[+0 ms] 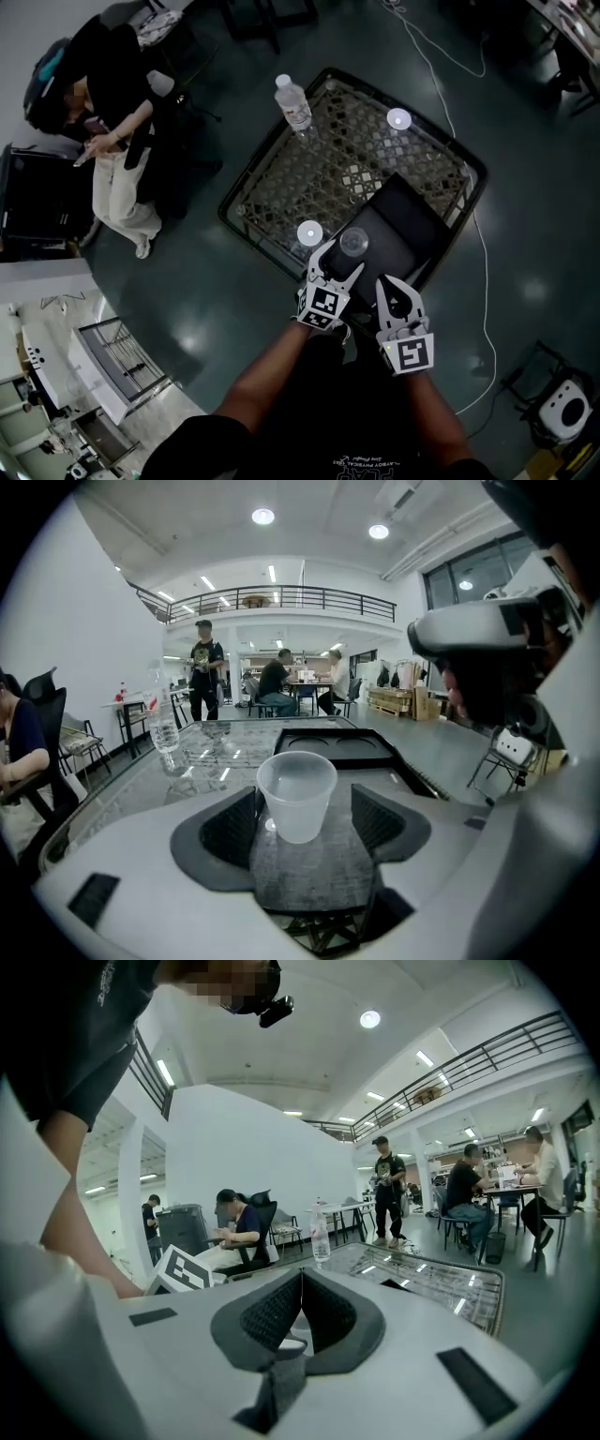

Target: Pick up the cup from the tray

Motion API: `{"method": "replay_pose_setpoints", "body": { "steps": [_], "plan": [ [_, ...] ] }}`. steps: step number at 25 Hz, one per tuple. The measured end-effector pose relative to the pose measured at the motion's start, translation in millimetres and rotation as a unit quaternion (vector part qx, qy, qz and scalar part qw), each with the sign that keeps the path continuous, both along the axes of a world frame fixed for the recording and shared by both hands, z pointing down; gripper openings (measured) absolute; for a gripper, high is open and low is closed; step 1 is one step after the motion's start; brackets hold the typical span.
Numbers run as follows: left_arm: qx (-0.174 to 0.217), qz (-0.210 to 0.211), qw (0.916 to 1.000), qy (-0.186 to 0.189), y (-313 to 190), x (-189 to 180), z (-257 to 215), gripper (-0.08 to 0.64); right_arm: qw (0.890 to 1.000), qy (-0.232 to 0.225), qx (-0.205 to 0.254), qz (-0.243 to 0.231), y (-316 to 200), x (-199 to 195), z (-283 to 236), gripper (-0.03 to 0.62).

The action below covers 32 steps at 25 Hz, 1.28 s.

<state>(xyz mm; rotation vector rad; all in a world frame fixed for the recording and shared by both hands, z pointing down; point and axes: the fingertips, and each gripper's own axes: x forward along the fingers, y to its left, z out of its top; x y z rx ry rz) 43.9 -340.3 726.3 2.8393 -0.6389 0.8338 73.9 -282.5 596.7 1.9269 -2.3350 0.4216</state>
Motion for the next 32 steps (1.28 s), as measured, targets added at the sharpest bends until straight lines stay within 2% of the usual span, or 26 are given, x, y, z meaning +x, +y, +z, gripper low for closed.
{"method": "replay_pose_setpoints", "body": {
  "steps": [3,8,17,27,32],
  "plan": [
    [-0.006,0.004,0.9999,-0.012,-3.7,6.3,8.2,0.311,1.0,0.004,-0.012,0.001,-0.5,6.2,-0.7,0.009],
    [-0.011,0.011,0.9996,-0.023,-9.5,15.4,14.5,0.314,1.0,-0.007,0.01,0.009,-2.3,12.2,-4.6,0.009],
    [-0.007,-0.006,0.9992,-0.04,-16.7,14.5,17.8,0.307,1.0,-0.011,0.007,0.013,0.1,16.7,-4.0,0.009],
    [-0.003,-0.009,0.9993,-0.037,-15.2,13.6,14.9,0.285,1.0,-0.009,0.006,0.014,6.4,19.2,-1.9,0.009],
    [0.002,-0.013,0.9997,-0.018,-14.6,12.1,-1.4,0.282,1.0,0.0,0.004,0.012,5.7,18.6,-1.6,0.009]
  ]
}}
